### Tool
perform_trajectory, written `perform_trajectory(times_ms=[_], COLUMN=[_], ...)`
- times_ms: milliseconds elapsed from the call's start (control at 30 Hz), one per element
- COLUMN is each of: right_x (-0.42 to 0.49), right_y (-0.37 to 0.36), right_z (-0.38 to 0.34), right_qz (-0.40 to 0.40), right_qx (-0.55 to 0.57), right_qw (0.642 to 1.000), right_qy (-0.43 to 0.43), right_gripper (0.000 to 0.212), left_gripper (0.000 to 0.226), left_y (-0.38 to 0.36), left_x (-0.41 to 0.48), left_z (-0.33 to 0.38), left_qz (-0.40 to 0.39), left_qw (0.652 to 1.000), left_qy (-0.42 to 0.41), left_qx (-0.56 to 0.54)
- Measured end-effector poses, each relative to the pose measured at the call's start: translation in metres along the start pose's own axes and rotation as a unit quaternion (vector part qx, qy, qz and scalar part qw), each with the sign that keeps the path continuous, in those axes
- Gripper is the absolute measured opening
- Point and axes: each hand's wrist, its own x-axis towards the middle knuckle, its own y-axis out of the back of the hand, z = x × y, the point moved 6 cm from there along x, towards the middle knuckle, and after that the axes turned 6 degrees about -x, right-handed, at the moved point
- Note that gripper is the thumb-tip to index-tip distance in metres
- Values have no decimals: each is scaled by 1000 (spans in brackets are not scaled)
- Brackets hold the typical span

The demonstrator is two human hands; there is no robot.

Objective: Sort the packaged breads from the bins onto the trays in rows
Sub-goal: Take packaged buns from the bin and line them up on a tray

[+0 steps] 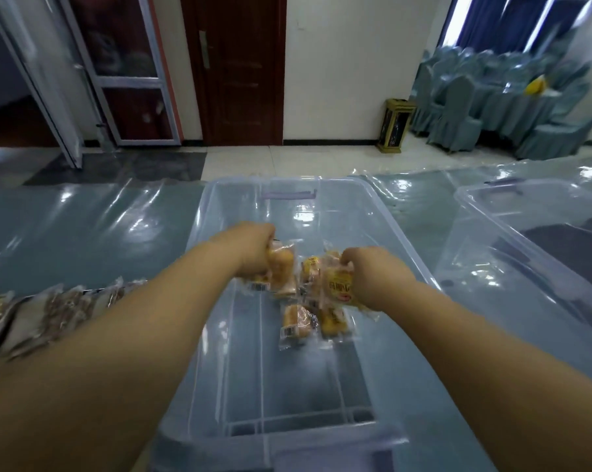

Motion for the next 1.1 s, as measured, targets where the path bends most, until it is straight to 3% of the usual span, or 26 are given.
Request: perform_trajectory(times_ms=[133, 300, 500, 667, 800, 1000, 1100], right_x=[-29, -68, -123, -180, -220, -242, -246], right_y=[26, 62, 80, 76, 58, 5, -22], right_z=[-9, -36, -97, -173, -245, -357, -408], right_qz=[66, 178, 257, 279, 278, 205, 178], right_qx=[64, 166, 251, 249, 247, 253, 253], right_qw=[996, 967, 922, 903, 894, 910, 912], right_qy=[5, 73, 145, 213, 250, 256, 269], right_gripper=[49, 54, 55, 52, 52, 58, 59], left_gripper=[38, 40, 40, 40, 40, 37, 41], left_y=[35, 62, 91, 98, 94, 73, 53], left_x=[-53, -132, -241, -329, -397, -480, -509], left_z=[0, -16, -48, -106, -165, -279, -338], left_qz=[114, 274, 402, 440, 424, 379, 373], left_qw=[990, 941, 897, 882, 891, 909, 894], left_qy=[-11, -13, -23, 6, 31, 82, 123], left_qx=[-87, -196, -184, -170, -157, -156, -216])
